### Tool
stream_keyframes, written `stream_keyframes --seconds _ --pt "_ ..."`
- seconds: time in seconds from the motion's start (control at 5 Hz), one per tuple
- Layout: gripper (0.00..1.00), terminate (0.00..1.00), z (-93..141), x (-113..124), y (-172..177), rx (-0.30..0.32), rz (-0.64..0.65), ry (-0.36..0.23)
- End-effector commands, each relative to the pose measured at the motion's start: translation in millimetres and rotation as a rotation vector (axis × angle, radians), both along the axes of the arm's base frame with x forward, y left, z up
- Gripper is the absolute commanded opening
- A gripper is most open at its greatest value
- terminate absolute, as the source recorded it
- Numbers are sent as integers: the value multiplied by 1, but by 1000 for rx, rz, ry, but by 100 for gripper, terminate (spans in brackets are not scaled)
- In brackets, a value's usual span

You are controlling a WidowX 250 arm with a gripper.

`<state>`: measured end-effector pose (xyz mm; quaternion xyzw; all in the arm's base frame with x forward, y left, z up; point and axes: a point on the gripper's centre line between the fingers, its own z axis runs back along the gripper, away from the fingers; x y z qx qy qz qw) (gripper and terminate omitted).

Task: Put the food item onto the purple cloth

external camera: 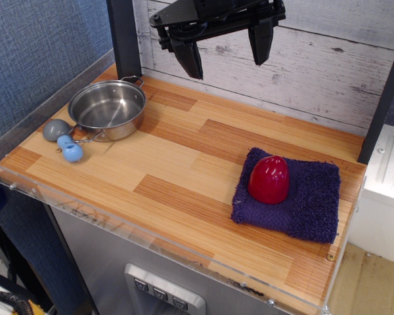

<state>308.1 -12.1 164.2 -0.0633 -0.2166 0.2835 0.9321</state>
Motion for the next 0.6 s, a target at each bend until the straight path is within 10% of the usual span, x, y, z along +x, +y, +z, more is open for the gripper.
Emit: stream_keyframes --seconds 0.0,0.2,0.4 --pt "100 0 9 -17 5 0 1 -40" --pt "100 0 9 -17 5 0 1 -40" --pt "100 100 9 -17 5 0 1 -40"
